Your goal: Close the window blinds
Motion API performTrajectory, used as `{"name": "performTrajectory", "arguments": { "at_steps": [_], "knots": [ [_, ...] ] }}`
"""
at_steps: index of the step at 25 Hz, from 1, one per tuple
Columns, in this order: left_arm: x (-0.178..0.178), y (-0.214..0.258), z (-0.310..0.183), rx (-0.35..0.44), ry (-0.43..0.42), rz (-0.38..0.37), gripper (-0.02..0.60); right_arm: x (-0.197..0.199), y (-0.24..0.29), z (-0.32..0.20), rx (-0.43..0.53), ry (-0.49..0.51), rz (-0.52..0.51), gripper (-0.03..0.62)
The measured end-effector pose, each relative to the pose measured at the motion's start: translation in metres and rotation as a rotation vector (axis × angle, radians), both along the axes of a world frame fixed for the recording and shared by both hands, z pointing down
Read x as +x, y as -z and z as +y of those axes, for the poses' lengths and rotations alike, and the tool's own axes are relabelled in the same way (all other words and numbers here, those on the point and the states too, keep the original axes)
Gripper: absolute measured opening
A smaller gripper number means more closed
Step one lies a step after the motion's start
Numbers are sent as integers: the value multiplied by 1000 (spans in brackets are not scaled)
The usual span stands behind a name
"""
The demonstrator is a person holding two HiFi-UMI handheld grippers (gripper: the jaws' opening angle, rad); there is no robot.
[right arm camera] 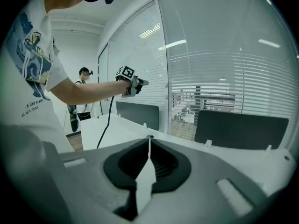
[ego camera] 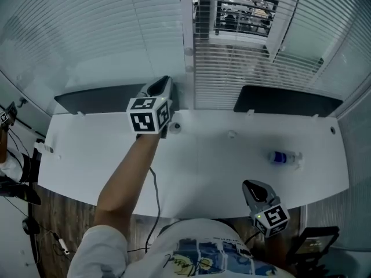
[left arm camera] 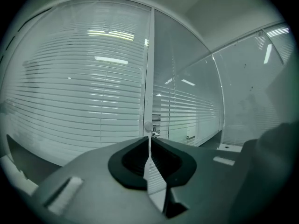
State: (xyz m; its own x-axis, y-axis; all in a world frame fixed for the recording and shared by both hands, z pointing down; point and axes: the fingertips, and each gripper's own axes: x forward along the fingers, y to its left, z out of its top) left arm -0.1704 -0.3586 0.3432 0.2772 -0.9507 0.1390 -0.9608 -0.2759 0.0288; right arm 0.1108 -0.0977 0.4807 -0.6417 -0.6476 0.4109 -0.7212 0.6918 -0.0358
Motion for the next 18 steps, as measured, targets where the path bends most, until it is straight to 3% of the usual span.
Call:
{"name": "performTrajectory", "arguments": {
  "at_steps": [7,10,18],
  "knots": [
    [-15,7,69,41,-66,-39,5,-35,11,12,40,26,15,12],
    [-20,6,100,30,-111,-24,5,-55,22,17,51,36,20,12],
    [6,-12,195,26,-265,-31,5,-74,32,34,85,36,42,12]
  ]
}}
